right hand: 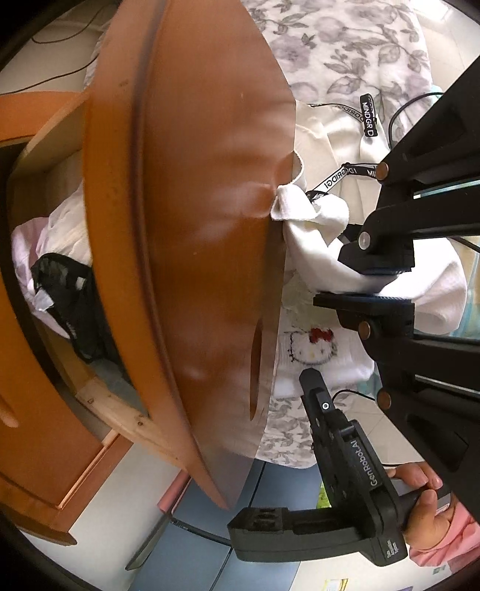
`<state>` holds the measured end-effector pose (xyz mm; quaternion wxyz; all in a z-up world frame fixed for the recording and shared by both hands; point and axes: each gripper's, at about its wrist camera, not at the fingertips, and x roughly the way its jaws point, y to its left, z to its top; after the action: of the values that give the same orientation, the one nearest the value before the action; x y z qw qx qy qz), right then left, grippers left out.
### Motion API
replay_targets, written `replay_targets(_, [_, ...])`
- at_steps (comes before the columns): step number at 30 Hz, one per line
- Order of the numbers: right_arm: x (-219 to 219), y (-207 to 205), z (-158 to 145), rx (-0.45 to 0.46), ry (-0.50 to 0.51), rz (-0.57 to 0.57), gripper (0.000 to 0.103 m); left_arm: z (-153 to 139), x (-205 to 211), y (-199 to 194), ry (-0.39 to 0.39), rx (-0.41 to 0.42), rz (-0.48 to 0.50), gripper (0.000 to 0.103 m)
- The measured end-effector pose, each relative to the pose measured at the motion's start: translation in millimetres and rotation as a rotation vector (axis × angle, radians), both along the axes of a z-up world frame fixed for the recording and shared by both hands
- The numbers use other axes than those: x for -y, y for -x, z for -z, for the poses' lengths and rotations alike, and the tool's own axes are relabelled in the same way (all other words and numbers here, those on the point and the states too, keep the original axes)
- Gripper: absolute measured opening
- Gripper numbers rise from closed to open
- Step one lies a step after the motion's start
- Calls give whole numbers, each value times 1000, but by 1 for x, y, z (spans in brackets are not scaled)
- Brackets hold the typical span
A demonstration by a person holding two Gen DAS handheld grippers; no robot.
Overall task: Organize soft objects
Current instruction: 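Lay the bag on the bed cover and open both tools, then withdraw both tools from the bag and raise them back to the drawer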
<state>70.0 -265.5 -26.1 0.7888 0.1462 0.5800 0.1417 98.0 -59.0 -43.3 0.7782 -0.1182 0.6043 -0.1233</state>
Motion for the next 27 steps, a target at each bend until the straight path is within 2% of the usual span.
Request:
replay_targets(3, [-6,-4,-1,4,20,-5,13,0,-1,0,-12,0,-4,32])
replay_targets(8, [-3,1,-7,13,48,-1,21,-5,-1,2,-25,14,-4,42])
replay_targets(13, [2,8,-13,20,96,4,47,-11,0,7,-32,26,-2,53])
replay_targets(15, [5,12,-15,23,114,7,49,-14,1,9,-35,31,-4,59])
replay_targets(20, [10,19,-22,33,150,24,61,-22,0,14,-74,49,-13,70])
replay_targets(22, [11,20,-23,42,163,30,73,-24,0,16,-87,57,-18,79])
replay_targets(27, [13,24,-28,70,195,41,86,-30,-4,21,-109,80,-36,83])
